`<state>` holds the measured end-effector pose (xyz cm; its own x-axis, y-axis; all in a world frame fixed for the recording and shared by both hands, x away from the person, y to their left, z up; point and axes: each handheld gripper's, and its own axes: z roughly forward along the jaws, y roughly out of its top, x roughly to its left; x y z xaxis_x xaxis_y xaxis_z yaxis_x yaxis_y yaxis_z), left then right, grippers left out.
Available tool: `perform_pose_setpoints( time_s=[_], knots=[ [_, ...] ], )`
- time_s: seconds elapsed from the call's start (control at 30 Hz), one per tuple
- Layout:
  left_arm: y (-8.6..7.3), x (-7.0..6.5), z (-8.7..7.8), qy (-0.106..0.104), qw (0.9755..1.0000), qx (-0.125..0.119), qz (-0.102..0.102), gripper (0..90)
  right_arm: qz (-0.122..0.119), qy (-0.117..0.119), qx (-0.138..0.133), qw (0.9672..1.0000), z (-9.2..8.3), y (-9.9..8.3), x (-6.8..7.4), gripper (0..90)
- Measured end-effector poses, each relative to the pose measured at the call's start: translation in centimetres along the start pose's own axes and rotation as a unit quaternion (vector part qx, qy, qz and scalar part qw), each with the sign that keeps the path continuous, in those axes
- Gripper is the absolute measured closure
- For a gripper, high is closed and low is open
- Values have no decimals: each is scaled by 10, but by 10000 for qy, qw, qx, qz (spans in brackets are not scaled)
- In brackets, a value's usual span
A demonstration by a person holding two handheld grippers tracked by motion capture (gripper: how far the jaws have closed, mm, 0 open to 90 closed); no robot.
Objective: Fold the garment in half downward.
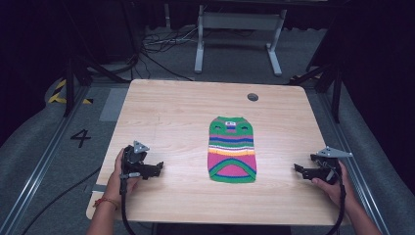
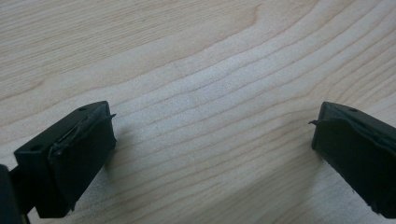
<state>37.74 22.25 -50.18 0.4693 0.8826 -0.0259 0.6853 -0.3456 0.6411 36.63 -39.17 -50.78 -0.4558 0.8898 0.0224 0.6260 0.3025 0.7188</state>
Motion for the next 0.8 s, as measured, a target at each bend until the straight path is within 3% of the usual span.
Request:
perform_pose_setpoints(
  time_s=[0.53, 0.67, 0.8],
  knots=[
    [1, 8, 1, -312, 9989, 14, 352, 0, -11, -4, 50, 10000, 0, 1, -1, 126],
    [2, 7, 2, -278, 9991, 8, 312, 0, -21, 36, 100, 9999, 1, 2, -2, 124],
    [6, 9, 2, -352, 9985, 128, 399, 1, -21, 121, 207, 9997, 0, 7, -2, 185]
  ],
)
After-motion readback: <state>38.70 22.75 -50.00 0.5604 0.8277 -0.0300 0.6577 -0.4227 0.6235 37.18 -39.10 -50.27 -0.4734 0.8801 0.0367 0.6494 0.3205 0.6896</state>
